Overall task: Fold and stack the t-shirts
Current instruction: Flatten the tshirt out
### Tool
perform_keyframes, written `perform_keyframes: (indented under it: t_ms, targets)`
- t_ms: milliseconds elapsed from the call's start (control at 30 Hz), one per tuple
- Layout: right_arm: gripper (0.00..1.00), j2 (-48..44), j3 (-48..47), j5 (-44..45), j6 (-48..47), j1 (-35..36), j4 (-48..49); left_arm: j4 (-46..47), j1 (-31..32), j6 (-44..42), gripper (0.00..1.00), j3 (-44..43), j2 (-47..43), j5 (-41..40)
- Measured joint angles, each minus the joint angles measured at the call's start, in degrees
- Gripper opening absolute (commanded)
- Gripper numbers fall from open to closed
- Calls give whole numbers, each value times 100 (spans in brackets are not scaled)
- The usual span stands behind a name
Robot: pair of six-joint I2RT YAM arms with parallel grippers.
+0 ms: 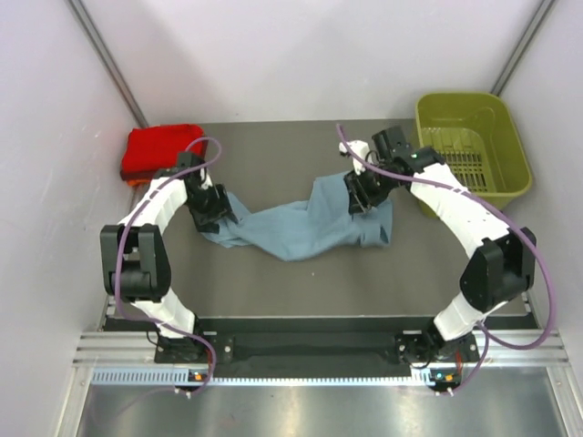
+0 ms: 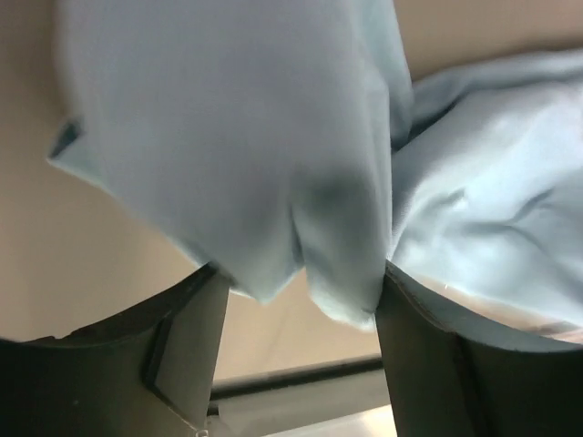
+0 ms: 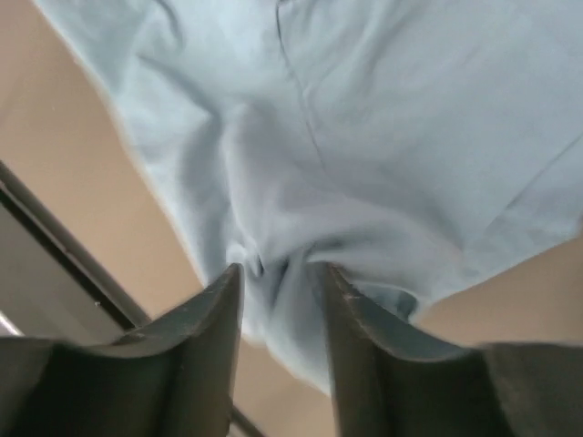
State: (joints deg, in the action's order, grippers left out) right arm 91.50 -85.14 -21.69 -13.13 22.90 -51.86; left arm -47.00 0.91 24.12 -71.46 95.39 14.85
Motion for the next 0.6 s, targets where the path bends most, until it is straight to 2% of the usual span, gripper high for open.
perform_keyframes:
  t_ms: [100, 233, 400, 600]
  targets:
    - [52, 105, 103, -17, 37, -20, -81, -151, 4, 87, 69, 15, -2, 81]
    - [53, 435, -323, 122, 70, -144, -22, 42, 17, 76, 68, -627, 111, 72]
    - [53, 1200, -977, 481, 72, -319, 494, 660, 17, -181, 67, -1445, 664, -142]
    - [53, 2323, -1097, 758, 140, -516, 866, 798, 17, -448, 66, -1768, 1287, -446]
